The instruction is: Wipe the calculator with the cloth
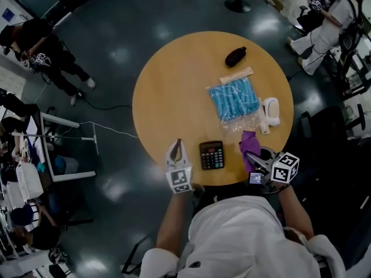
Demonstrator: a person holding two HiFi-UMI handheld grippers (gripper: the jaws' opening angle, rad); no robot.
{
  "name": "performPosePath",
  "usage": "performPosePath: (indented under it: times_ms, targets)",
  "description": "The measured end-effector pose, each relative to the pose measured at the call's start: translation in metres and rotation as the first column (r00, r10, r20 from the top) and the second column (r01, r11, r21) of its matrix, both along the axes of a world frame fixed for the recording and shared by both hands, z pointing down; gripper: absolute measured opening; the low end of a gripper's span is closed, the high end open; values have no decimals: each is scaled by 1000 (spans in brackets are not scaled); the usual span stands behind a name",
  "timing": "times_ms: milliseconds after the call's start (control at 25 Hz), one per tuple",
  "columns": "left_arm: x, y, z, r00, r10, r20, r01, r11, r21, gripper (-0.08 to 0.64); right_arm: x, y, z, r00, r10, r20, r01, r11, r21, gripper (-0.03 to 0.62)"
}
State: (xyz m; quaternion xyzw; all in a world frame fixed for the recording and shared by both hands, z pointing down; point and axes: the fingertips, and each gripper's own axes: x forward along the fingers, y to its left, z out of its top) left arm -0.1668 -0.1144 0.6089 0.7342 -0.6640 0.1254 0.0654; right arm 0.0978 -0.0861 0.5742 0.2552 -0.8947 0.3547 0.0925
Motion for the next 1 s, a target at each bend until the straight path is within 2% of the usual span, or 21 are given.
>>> performPosePath:
  times_ms: [80, 120, 240, 320, 440, 600, 800, 1000]
  targets:
    - [7, 22, -35, 999, -43, -21, 44, 998, 51, 6, 1, -8, -15, 994, 96, -45, -89, 987, 131, 120]
    - [12, 32, -49, 997, -61, -43, 64, 996, 58, 6, 1, -10, -25, 987, 147, -65, -131, 970, 207, 120]
    - [31, 53, -70, 986, -73, -148, 77, 997, 17, 6, -2, -13, -62, 952, 277, -129, -201, 885, 419, 120]
    - [46, 62, -75, 976, -64, -206, 66, 998, 3, 6, -5, -8, -86, 935, 326, -141, -212, 831, 514, 120]
    - [67, 72, -80, 977, -25, -214, 28, 1000, 11, 6, -7, 2, -101, 920, 364, -144, -215, 779, 589, 120]
    - [80, 73, -94, 983, 24, -183, -19, 999, 30, 6, 0, 0, -100, 910, 387, -150, -227, 766, 601, 118]
    - [86, 73, -118, 986, 37, -161, -26, 997, 74, 6, 15, -5, -102, 904, 410, -121, -271, 769, 579, 118]
    - [87, 73, -119, 987, 41, -156, -30, 997, 69, 6, 24, -9, -103, 900, 422, -110, -290, 767, 572, 118]
